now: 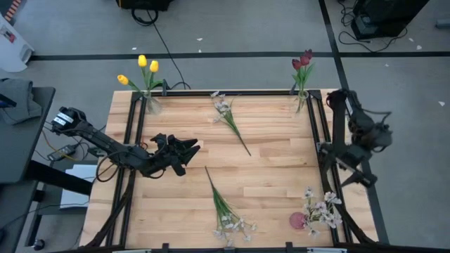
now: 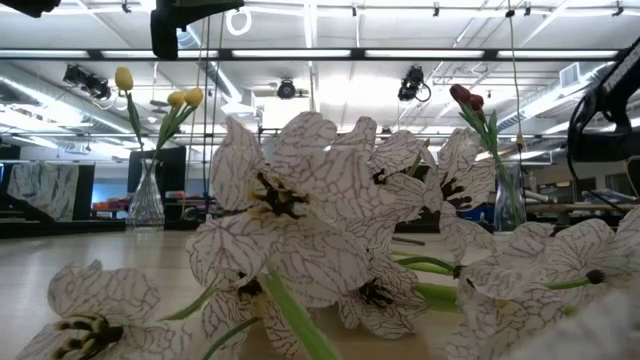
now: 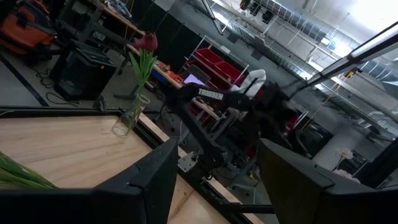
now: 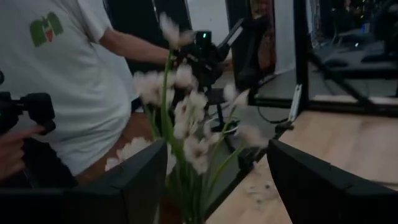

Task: Sort flowers into vase by color
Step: Put the top white flowers into the purple vase

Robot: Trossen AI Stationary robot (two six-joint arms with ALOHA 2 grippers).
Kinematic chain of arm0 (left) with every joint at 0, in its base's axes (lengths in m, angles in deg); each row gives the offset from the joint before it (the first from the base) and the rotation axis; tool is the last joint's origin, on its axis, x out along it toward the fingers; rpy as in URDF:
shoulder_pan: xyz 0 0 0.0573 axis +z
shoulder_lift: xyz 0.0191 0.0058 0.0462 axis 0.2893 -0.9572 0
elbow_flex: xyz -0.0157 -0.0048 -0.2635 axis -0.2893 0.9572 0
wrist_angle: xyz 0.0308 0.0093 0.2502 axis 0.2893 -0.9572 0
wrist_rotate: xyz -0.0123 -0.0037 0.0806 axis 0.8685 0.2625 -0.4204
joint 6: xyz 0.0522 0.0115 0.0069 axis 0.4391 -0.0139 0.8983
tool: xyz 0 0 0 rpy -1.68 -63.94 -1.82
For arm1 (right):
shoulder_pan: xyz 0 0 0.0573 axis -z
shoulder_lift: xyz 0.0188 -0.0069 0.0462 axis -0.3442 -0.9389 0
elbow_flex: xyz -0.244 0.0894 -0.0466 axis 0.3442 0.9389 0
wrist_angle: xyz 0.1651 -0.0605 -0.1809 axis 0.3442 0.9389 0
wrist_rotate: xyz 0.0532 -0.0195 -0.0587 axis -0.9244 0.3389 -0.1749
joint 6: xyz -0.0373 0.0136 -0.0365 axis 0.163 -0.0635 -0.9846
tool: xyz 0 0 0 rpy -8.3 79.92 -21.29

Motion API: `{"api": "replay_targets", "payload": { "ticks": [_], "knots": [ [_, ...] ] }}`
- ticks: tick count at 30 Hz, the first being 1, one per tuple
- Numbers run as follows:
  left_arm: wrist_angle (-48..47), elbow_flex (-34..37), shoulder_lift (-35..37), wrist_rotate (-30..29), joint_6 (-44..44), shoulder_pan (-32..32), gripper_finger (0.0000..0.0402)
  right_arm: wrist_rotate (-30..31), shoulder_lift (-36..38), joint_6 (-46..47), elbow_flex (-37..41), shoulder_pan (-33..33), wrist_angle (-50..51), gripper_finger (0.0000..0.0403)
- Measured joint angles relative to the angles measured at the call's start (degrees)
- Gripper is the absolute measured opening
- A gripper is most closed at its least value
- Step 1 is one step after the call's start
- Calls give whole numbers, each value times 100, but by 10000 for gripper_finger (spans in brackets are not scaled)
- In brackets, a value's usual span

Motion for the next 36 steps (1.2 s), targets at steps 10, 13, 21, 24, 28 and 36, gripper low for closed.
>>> {"api": "replay_targets", "payload": {
  "ticks": [10,13,21,24,28,36],
  "knots": [
    [0,-2,0,-12,6,6,223,1637,161,-1825,-942,20,93,285],
    [5,-2,-56,-179,168,94,223,3023,138,-2797,-951,21,-455,285],
    [-324,-83,-747,1103,-316,1040,223,4687,209,-4432,-955,20,-2706,276],
    [-1149,-480,-1289,2282,-966,1613,223,4961,216,-5228,-955,2,-3743,272],
    [-1844,-1201,-2125,3332,-1913,2274,223,5010,215,-6150,-955,2,-4510,267],
    [-1762,-2642,-3721,3656,-4843,3148,223,5083,62,-6424,-955,63,-4836,252]
  ]
}}
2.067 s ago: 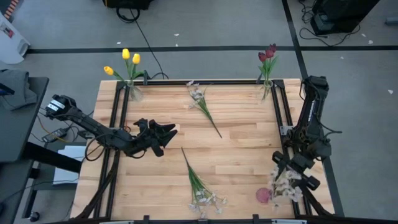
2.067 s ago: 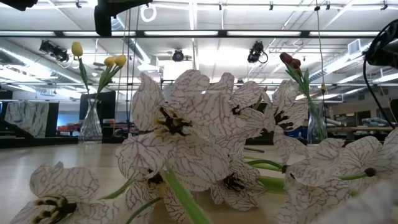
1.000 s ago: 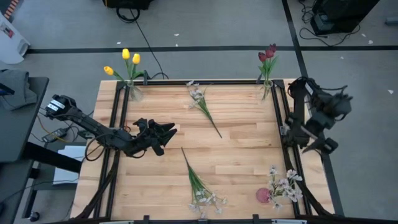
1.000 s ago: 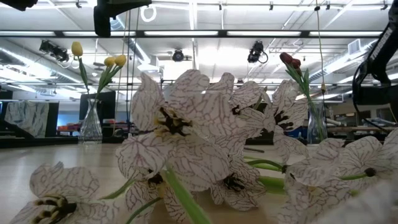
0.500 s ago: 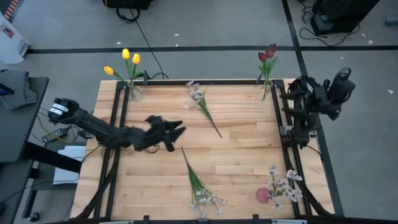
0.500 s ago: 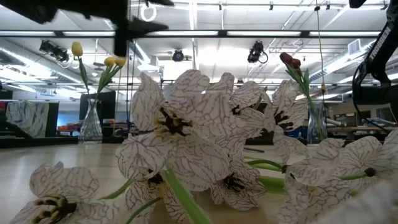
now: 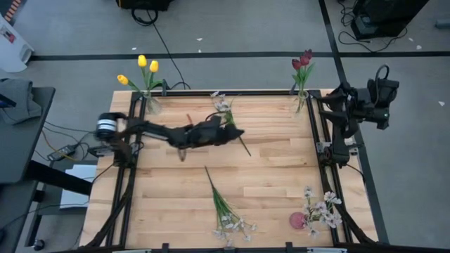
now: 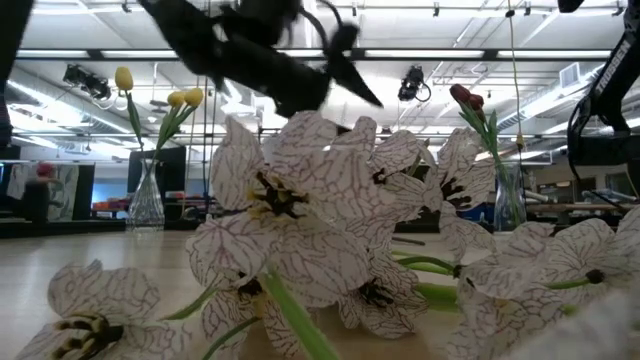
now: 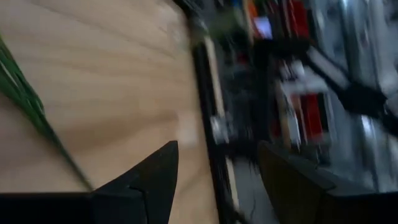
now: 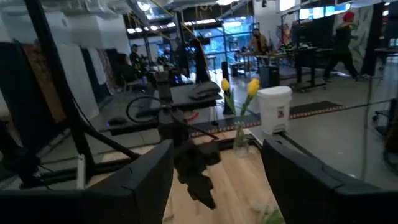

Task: Sort flowers into vase by color
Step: Put the top white flowers into the purple vase

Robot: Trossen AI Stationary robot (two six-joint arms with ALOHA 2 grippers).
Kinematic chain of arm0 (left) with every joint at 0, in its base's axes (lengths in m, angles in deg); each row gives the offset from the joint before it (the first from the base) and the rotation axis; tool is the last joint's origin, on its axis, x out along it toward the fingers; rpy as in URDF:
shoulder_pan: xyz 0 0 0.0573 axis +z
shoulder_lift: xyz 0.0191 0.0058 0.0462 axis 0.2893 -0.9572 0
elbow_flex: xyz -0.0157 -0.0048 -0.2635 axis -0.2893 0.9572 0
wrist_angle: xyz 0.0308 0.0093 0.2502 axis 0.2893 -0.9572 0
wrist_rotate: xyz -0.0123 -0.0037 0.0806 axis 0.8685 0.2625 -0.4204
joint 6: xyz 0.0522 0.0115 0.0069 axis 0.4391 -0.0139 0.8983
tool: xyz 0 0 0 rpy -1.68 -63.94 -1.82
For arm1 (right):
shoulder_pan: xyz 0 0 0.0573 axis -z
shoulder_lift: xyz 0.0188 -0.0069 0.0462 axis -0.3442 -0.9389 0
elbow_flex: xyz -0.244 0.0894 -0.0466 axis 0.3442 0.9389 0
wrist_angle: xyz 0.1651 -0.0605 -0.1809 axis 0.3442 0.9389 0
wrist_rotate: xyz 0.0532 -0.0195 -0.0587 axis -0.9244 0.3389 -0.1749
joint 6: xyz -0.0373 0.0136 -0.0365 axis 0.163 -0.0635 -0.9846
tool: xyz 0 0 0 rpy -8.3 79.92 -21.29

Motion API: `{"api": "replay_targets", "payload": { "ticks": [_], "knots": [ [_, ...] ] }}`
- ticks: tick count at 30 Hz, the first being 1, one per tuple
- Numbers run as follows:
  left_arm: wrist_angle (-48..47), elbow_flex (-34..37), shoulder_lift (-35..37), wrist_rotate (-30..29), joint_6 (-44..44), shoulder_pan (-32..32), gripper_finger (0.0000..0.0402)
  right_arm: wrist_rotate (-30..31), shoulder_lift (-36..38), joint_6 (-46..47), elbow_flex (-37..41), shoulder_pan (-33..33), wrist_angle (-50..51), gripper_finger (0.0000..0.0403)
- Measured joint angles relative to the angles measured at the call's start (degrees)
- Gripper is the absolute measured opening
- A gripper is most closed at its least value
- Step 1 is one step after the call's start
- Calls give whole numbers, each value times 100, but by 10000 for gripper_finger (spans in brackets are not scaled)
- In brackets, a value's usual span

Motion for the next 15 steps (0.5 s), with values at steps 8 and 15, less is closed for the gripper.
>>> {"api": "replay_targets", "payload": {
  "ticks": [8,15],
  "knots": [
    [-1800,-1562,-1105,1003,-1757,420,214,220,-504,153,-566,261,-56,247],
    [-6754,-3926,-1174,630,-987,594,203,211,-1057,116,-1587,308,494,247]
  ]
}}
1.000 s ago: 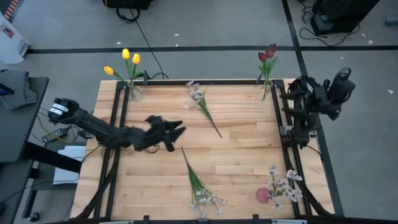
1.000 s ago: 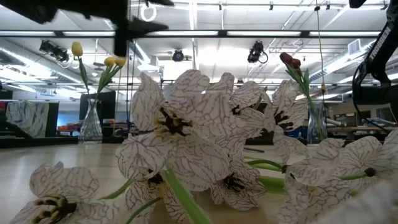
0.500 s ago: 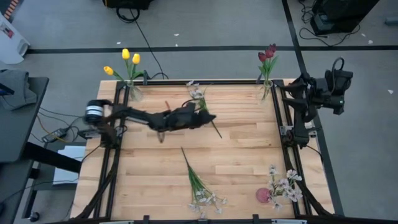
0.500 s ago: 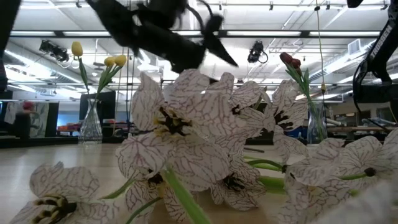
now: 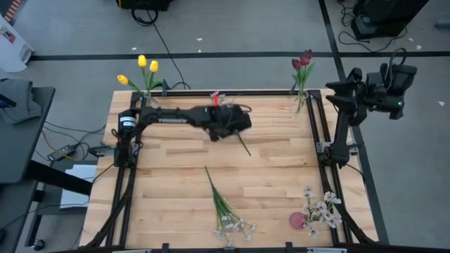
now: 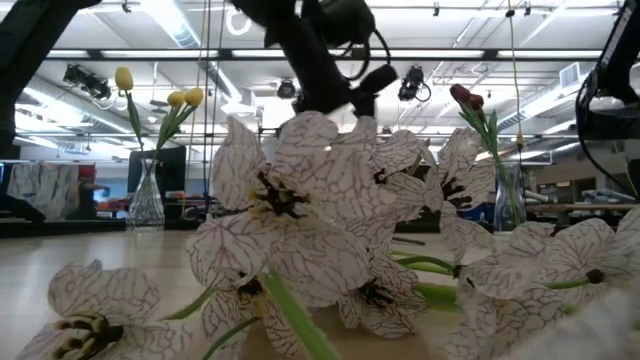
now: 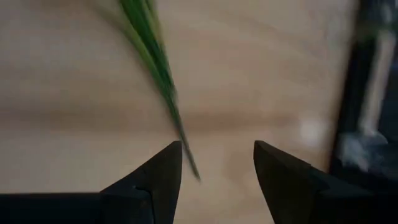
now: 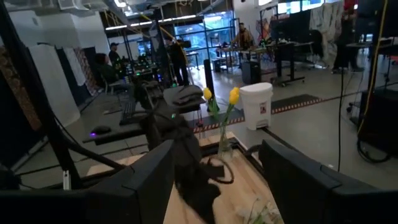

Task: Sort flowers into vase by color
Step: Put the top white flowers into the purple vase

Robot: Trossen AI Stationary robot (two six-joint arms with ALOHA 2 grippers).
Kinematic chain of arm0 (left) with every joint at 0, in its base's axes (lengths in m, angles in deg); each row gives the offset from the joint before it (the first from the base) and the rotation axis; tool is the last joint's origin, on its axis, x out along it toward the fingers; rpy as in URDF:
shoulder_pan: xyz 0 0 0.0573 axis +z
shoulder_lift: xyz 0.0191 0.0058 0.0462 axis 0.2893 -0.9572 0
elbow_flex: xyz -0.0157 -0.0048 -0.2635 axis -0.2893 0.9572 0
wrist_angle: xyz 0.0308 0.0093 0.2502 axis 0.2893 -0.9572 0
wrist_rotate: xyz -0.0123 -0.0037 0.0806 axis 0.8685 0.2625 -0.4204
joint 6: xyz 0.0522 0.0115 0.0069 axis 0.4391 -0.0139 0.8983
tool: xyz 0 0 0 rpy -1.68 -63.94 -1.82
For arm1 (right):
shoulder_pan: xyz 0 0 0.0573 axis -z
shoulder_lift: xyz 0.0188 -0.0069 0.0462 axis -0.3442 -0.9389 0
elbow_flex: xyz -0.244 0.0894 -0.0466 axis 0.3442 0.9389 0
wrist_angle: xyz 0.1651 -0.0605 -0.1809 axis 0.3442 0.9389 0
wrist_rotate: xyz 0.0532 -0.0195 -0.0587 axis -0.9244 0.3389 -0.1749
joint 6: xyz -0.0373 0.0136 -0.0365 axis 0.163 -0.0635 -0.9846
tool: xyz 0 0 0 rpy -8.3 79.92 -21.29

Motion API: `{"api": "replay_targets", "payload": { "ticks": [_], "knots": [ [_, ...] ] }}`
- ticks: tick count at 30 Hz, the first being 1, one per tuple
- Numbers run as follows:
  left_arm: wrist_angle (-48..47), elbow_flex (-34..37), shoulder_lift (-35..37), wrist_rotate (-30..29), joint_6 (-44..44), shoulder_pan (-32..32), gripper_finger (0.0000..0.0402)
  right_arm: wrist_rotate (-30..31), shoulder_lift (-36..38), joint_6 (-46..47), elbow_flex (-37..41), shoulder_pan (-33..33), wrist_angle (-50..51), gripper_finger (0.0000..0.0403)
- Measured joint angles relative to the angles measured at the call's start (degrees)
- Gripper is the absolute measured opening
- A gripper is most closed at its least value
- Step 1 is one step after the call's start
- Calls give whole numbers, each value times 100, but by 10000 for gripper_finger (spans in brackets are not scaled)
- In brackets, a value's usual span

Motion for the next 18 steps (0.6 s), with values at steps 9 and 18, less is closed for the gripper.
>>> {"api": "replay_targets", "payload": {
  "ticks": [9,18],
  "knots": [
    [-1430,-1569,-799,-289,382,540,203,6,-360,34,-884,0,98,247],
    [-1713,-2136,-1862,29,-63,338,203,0,-873,68,-2063,4,904,247]
  ]
}}
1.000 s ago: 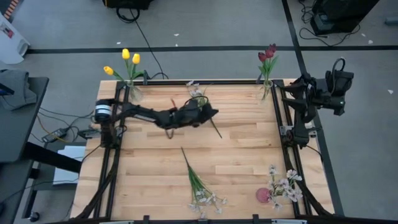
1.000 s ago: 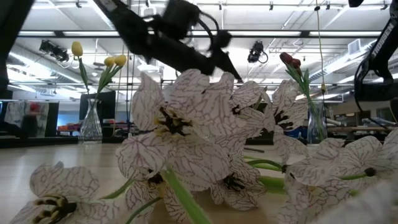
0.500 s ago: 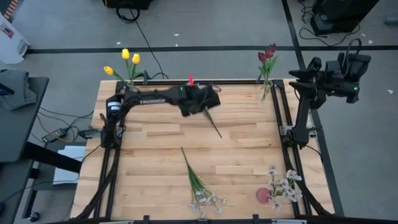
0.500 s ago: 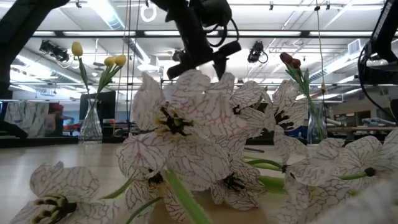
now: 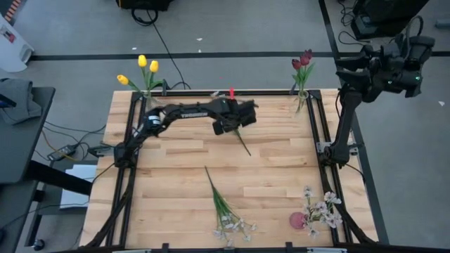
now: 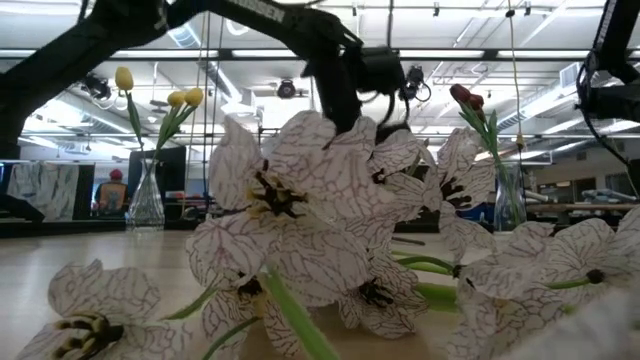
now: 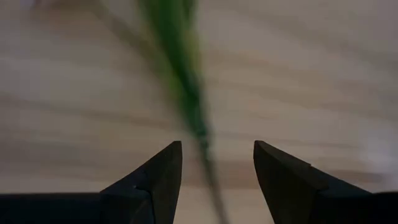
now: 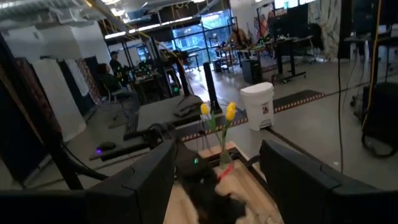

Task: Sort flowers into vase by color
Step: Put the top white flowers into the purple vase

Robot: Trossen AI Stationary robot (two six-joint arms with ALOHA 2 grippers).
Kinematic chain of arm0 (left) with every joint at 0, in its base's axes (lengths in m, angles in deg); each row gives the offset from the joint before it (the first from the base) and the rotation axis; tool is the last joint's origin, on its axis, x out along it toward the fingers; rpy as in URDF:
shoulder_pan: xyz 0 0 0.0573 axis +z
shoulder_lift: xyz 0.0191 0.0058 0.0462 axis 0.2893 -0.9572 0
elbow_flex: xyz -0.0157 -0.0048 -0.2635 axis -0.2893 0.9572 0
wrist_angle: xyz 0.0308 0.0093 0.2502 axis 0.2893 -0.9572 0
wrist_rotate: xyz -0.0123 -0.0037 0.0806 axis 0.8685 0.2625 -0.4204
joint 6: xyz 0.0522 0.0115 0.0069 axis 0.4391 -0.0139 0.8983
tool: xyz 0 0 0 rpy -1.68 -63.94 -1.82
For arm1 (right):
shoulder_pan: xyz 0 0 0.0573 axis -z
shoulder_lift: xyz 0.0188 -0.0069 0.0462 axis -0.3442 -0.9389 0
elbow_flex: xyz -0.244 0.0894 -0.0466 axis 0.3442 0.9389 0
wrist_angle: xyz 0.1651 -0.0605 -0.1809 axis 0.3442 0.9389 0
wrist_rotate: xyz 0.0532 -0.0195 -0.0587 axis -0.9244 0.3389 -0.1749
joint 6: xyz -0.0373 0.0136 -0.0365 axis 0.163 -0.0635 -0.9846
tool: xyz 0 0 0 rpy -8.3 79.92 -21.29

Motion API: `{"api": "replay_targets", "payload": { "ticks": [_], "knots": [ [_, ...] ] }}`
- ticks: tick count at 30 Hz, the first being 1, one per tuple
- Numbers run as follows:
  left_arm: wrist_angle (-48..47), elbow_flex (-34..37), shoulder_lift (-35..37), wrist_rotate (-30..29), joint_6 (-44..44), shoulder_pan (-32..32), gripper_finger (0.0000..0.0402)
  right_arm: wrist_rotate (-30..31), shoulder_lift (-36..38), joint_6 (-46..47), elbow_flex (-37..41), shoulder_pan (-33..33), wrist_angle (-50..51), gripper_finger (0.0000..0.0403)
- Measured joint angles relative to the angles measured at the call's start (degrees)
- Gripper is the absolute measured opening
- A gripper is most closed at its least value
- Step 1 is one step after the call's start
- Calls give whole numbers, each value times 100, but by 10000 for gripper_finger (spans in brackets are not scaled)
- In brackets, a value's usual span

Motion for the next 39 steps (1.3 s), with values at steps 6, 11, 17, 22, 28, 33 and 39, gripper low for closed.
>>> {"api": "replay_targets", "payload": {
  "ticks": [6,11,17,22,28,33,39],
  "knots": [
    [-184,-31,-342,280,-288,-102,203,1,-234,58,-342,0,22,247],
    [-246,-40,-390,127,-546,-138,202,4,-466,87,-826,0,-6,247],
    [-206,-36,-475,-206,-582,-85,202,1,-989,125,-1672,0,-672,247],
    [-160,-36,-583,-416,-361,-14,202,-694,-1385,665,-2199,1,-828,247],
    [-50,-40,-690,-464,-90,26,202,-586,-1701,520,-2479,50,-797,247],
    [-4,-49,-751,-510,-1,24,202,-261,-1661,606,-2572,39,-883,247],
    [7,-51,-789,-585,34,22,202,-107,-1675,481,-2563,90,-862,247]
  ]
}}
